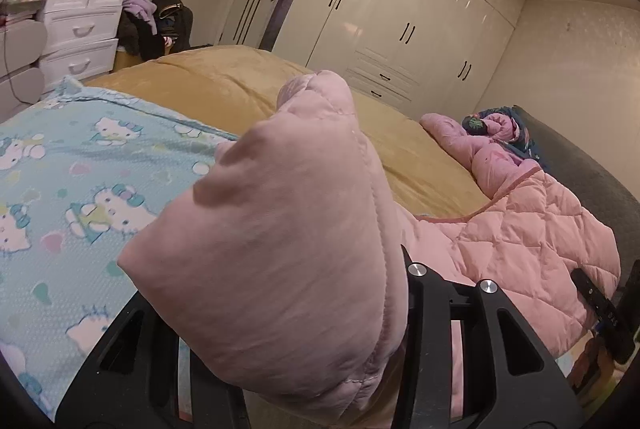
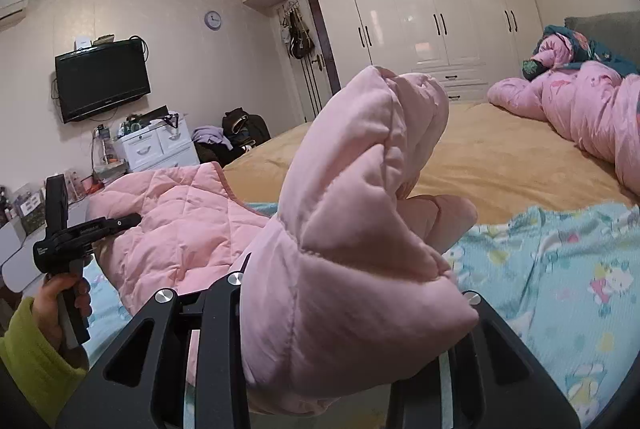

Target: Fold large clothes

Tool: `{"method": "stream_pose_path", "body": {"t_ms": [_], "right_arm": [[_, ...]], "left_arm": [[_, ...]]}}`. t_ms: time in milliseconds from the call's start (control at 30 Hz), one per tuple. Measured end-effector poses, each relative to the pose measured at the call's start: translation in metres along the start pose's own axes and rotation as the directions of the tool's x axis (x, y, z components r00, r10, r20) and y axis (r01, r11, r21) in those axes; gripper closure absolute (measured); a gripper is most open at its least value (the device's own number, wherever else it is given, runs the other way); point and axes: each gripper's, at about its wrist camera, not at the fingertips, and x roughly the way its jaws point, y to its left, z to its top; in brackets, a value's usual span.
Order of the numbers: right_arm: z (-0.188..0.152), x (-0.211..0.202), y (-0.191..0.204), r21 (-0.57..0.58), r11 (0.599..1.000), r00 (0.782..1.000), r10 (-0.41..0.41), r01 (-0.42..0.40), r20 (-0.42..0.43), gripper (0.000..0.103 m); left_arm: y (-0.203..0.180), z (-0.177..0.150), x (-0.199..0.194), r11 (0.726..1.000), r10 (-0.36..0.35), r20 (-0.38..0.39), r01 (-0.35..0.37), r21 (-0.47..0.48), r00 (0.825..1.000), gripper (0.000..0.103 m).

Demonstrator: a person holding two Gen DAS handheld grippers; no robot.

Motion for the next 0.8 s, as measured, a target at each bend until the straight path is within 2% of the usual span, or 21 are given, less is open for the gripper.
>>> {"method": "stream_pose_path", "body": {"t_ms": [367, 633, 800], "right_arm": [[-0.025, -0.036, -0.001, 0.060, 0.998, 0.999, 0.007, -0.004, -0.035, 0.073], [-0.056, -0.051, -0.027, 0.200, 0.979, 0.996, -0.013, 0.032, -0.093, 0.073], [-0.082, -0.053, -0.050, 0.325, 0.942, 0.989, -0.035, 0.080, -0.141, 0.072]], "left_arm": [[0.007, -0.036, -0.027, 0.999, 0.034, -0.040, -0.033, 0.041, 0.999, 0.070], [0.021, -0.058, -0.033, 0.998, 0.063, -0.098, -0.060, 0.034, 0.993, 0.069], [0.031, -0.068, -0.031, 0.998, 0.066, -0.140, -0.066, 0.007, 0.988, 0.066]]}}
